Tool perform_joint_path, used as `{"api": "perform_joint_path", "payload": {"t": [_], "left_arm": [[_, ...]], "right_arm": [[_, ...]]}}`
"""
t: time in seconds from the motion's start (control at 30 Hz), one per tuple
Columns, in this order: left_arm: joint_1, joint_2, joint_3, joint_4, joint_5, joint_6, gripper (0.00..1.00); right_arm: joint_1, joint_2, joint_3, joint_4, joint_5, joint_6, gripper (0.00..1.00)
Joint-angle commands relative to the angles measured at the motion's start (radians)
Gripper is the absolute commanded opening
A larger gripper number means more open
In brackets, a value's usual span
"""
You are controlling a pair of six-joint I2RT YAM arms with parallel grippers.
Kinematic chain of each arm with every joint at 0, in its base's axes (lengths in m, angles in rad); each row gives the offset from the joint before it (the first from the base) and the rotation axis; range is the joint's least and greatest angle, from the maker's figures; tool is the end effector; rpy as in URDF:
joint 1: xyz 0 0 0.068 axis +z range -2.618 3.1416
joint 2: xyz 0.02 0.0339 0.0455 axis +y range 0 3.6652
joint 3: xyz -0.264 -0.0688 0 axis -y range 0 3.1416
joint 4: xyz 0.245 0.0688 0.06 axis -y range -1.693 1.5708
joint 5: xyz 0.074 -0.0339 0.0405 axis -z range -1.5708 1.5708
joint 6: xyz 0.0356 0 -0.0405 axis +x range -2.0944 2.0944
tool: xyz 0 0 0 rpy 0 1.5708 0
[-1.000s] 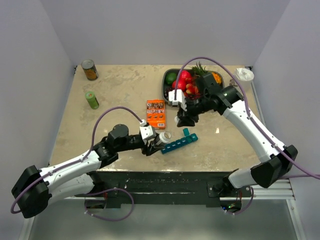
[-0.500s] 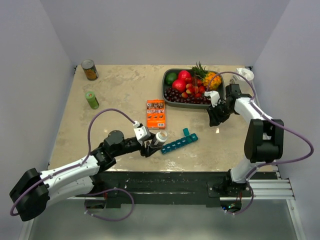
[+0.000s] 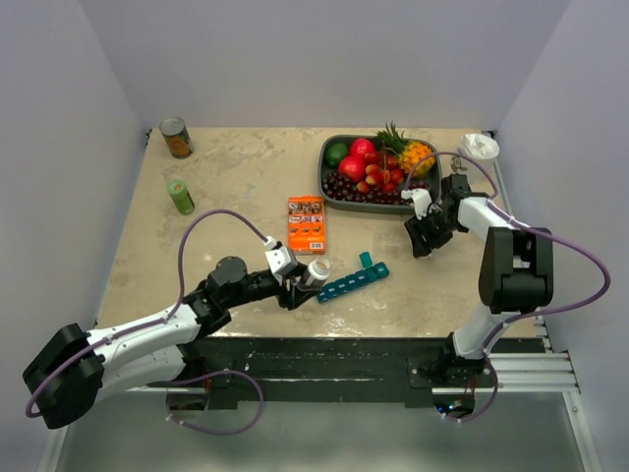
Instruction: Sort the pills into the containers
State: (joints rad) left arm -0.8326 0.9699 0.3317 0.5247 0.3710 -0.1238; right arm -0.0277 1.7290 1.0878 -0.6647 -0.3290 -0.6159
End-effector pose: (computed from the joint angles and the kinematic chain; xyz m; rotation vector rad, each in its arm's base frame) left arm 0.1316 -0.1638 0.2213 0.8871 1.5482 -1.0159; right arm 0.3222 0.0026 0.1718 -0.8619 2.6341 0.3196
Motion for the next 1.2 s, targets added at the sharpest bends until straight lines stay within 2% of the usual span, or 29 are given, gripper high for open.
{"api": "perform_joint_path", "payload": {"t": [0.0,0.2,0.33,0.47,0.57,0.63,0.67,0.7,0.8,0.83,0.9,0.97,1.07,1.17], "left_arm": [[-0.003,0.013,-0.005,0.127,0.023,-0.030,0.00],[-0.005,0.023,-0.006,0.150,0.025,-0.045,0.00],[-0.007,0.023,-0.014,0.179,0.016,-0.062,0.00],[-0.008,0.030,-0.034,0.248,0.000,-0.106,0.00],[-0.013,0.038,-0.043,0.313,-0.015,-0.137,0.00],[-0.014,0.041,-0.046,0.350,-0.026,-0.148,0.00],[-0.014,0.041,-0.048,0.368,-0.033,-0.157,0.00],[-0.016,0.041,-0.048,0.379,-0.046,-0.161,0.00],[-0.019,0.043,-0.052,0.432,-0.066,-0.183,0.00],[-0.017,0.046,-0.053,0.445,-0.069,-0.188,0.00],[-0.020,0.055,-0.053,0.481,-0.089,-0.207,0.00],[-0.025,0.072,-0.053,0.520,-0.104,-0.223,0.00],[-0.031,0.105,-0.045,0.569,-0.126,-0.243,0.00],[-0.043,0.147,-0.033,0.618,-0.141,-0.260,0.00]], "right_arm": [[-0.005,-0.052,-0.006,0.014,0.010,-0.016,0.60],[-0.006,-0.112,0.003,-0.044,-0.001,-0.054,0.70],[-0.006,-0.201,0.018,-0.140,-0.097,-0.145,0.73],[-0.002,-0.308,0.058,-0.283,-0.336,-0.273,0.76],[0.002,-0.368,0.087,-0.372,-0.456,-0.373,0.76],[0.002,-0.452,0.086,-0.356,-0.554,-0.413,0.90],[0.002,-0.482,0.063,-0.323,-0.585,-0.404,0.99],[0.002,-0.538,0.046,-0.246,-0.672,-0.363,0.99],[0.008,-0.575,-0.017,-0.101,-0.813,-0.204,0.99],[0.020,-0.560,-0.003,-0.107,-0.896,-0.200,0.99],[0.136,-0.520,0.038,-0.209,-0.883,-0.231,0.98],[0.210,-0.454,0.076,-0.260,-0.864,-0.246,0.91],[0.287,-0.445,0.037,-0.152,-0.921,-0.066,0.92],[0.366,-0.506,-0.038,0.118,-0.847,0.215,0.93]]}}
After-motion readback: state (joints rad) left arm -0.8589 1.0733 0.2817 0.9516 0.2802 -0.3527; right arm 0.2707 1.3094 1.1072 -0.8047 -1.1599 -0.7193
